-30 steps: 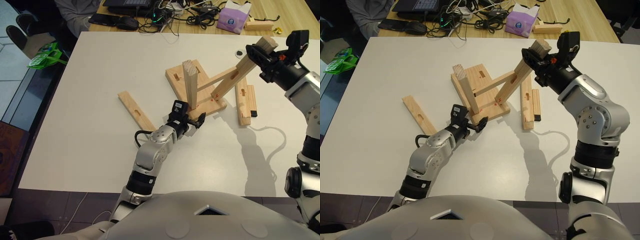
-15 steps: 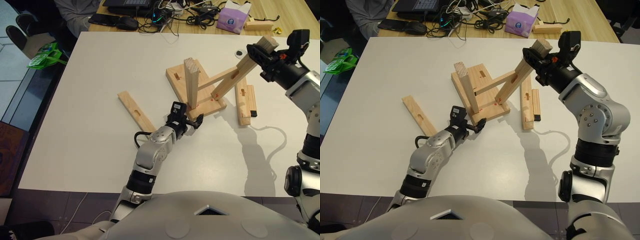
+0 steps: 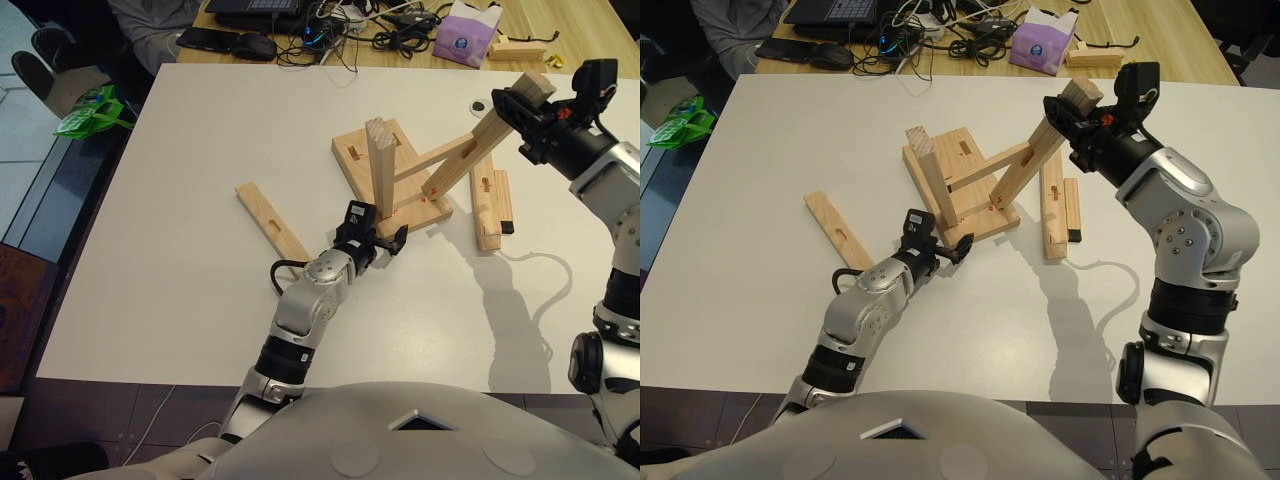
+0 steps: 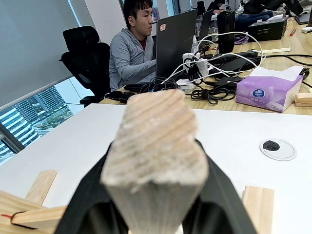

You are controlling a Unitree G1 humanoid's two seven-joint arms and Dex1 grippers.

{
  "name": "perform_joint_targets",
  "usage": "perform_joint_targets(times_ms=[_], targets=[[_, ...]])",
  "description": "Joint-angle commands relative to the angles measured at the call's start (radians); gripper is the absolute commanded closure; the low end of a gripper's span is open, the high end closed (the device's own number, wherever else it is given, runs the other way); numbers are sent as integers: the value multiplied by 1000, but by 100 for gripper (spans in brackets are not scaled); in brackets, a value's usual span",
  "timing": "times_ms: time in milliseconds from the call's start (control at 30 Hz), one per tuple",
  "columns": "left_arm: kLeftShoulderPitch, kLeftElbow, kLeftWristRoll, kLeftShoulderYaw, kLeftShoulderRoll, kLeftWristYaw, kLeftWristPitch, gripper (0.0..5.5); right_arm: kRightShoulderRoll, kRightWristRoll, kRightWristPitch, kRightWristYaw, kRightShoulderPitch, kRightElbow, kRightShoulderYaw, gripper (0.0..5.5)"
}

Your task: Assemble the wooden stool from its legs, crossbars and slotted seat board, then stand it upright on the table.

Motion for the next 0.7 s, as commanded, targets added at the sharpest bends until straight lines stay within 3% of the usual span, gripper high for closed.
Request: perform_joint_targets(times_ms=[33, 233, 433, 700], targets=[[36, 107, 19, 41, -28, 41, 19, 55, 20, -40, 84, -30, 65, 60, 34, 450], [38, 126, -46, 128, -73, 77, 12, 55, 20, -49, 85, -20, 72, 77, 42, 450], [60, 123, -1, 28, -21, 32, 15, 55, 20, -53, 87, -27, 68, 89, 37, 450], [69, 134, 16, 19, -18, 28, 4, 55, 42, -33, 122, -59, 59, 127, -6, 450]])
